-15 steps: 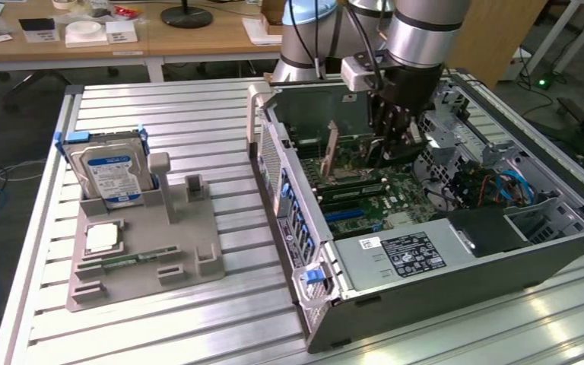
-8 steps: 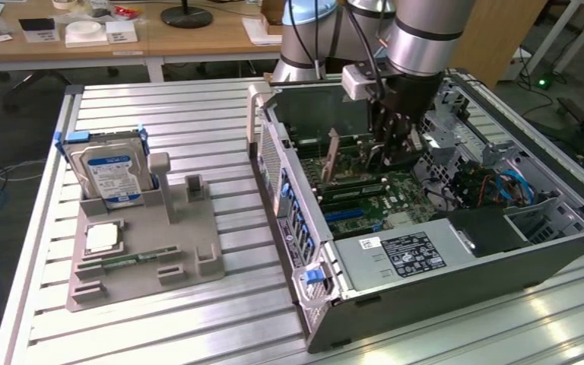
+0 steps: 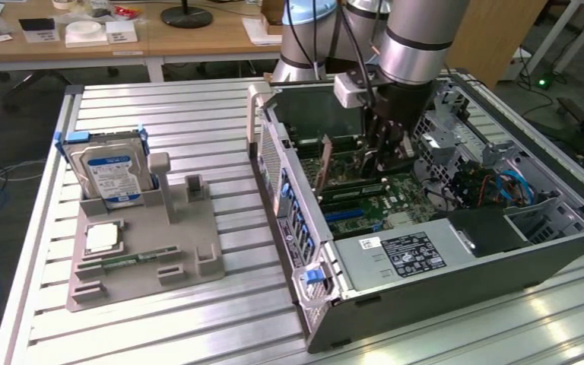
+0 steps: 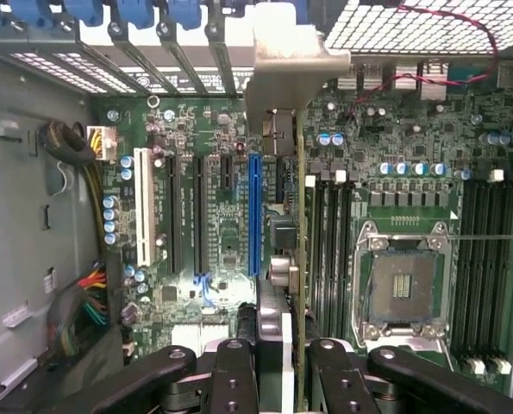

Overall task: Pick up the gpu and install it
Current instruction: 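Insert the gpu into the slot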

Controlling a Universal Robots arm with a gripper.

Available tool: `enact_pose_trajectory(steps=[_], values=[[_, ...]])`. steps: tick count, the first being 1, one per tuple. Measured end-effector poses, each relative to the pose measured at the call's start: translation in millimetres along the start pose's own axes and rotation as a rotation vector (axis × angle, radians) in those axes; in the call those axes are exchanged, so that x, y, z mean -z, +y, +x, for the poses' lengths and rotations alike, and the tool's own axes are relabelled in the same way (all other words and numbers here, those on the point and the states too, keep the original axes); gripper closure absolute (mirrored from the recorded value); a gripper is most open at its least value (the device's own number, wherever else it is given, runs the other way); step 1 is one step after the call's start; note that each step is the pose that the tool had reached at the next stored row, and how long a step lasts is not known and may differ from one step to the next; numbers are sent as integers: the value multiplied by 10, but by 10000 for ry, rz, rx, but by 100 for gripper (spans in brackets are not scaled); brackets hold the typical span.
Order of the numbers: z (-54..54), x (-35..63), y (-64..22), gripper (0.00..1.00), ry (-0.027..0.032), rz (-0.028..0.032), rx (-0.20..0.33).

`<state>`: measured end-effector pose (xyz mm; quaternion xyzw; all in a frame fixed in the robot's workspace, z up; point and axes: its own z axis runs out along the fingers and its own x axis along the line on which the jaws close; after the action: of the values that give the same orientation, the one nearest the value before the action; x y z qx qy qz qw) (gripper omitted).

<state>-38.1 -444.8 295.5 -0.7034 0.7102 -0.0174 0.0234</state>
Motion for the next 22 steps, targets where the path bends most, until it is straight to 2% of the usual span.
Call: enact_pose_trajectory(steps=[18, 22], values=[[38, -193, 96, 72, -1, -20, -1], [40, -232, 139, 72, -1, -26, -2]])
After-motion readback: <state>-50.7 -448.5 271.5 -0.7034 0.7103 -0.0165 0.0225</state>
